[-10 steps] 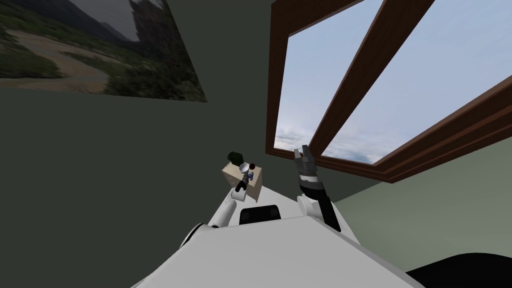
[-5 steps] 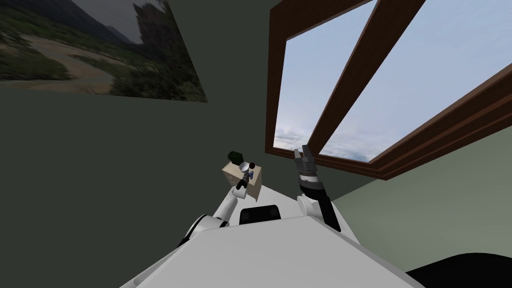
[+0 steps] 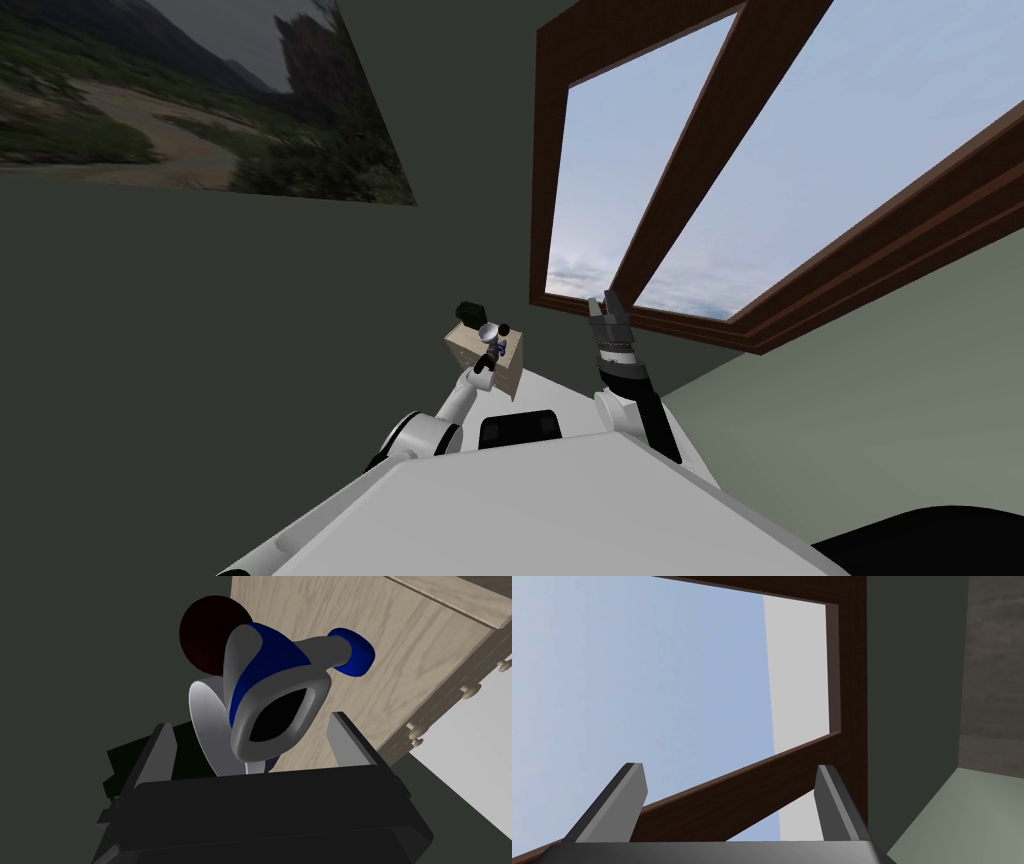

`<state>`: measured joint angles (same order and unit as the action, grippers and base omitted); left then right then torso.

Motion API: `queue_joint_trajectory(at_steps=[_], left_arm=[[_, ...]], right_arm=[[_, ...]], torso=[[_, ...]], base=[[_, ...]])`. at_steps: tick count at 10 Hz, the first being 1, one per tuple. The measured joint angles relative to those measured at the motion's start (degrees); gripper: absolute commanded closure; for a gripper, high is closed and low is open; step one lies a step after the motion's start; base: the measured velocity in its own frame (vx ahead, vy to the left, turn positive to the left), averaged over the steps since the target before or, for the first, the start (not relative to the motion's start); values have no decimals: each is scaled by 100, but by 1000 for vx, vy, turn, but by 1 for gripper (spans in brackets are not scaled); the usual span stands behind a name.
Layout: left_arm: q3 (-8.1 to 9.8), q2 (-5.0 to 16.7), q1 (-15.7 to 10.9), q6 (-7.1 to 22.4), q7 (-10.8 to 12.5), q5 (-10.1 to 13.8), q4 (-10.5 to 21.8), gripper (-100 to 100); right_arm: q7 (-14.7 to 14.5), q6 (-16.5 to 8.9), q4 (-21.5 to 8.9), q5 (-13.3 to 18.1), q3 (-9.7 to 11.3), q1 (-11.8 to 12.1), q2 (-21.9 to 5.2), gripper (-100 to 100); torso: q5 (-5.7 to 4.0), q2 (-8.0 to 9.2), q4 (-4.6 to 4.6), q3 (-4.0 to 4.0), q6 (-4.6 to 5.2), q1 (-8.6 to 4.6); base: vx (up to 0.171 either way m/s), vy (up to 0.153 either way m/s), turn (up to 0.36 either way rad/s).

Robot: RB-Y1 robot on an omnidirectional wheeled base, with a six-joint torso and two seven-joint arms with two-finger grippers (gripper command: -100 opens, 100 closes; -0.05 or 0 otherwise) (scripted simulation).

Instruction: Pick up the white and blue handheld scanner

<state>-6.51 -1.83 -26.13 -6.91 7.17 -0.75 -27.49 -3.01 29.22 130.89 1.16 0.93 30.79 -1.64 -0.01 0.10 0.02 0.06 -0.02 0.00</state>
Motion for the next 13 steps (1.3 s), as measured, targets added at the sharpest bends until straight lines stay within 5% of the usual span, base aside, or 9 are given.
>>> queue_joint_trajectory(at_steps=[1, 2, 6, 7, 8, 10, 12, 13], left_arm=[[42, -23, -41, -41, -18, -6, 156, -100], [49, -26, -44, -51, -26, -7, 173, 100], [47, -26, -42, -49, -27, -8, 173, 100], [48, -26, -42, -49, -26, -8, 173, 0], [48, -26, -41, -49, -26, -8, 173, 100], [-63, 0, 274, 98, -65, -11, -214, 100], [-120, 17, 343, 29, -97, 7, -128, 100], [-200, 54, 550, 160, -94, 1, -425, 100]], right_arm=[[0, 0, 0, 0, 0, 0, 0, 0], [0, 0, 0, 0, 0, 0, 0, 0], [0, 0, 0, 0, 0, 0, 0, 0], [0, 0, 0, 0, 0, 0, 0, 0], [0, 0, 0, 0, 0, 0, 0, 0], [0, 0, 0, 0, 0, 1, 0, 0], [0, 0, 0, 0, 0, 1, 0, 0], [0, 0, 0, 0, 0, 0, 0, 0]], torso=[[0, -5, -1, -3, 0, 0], [0, -8, -1, -4, 0, 0], [0, -9, -1, -5, 0, 0], [0, -8, 0, -4, 0, -1], [0, -8, 0, -4, 0, -1], [-2, -27, -7, -16, -4, 1], [0, -59, -42, -50, -12, 15], [1, -58, -60, -59, -17, 21]], base=[[0, 0, 0], [0, 0, 0], [0, 0, 0], [0, 0, 0], [44, -4, 13], [58, -5, 14], [40, -2, 5], [0, 0, 0]])
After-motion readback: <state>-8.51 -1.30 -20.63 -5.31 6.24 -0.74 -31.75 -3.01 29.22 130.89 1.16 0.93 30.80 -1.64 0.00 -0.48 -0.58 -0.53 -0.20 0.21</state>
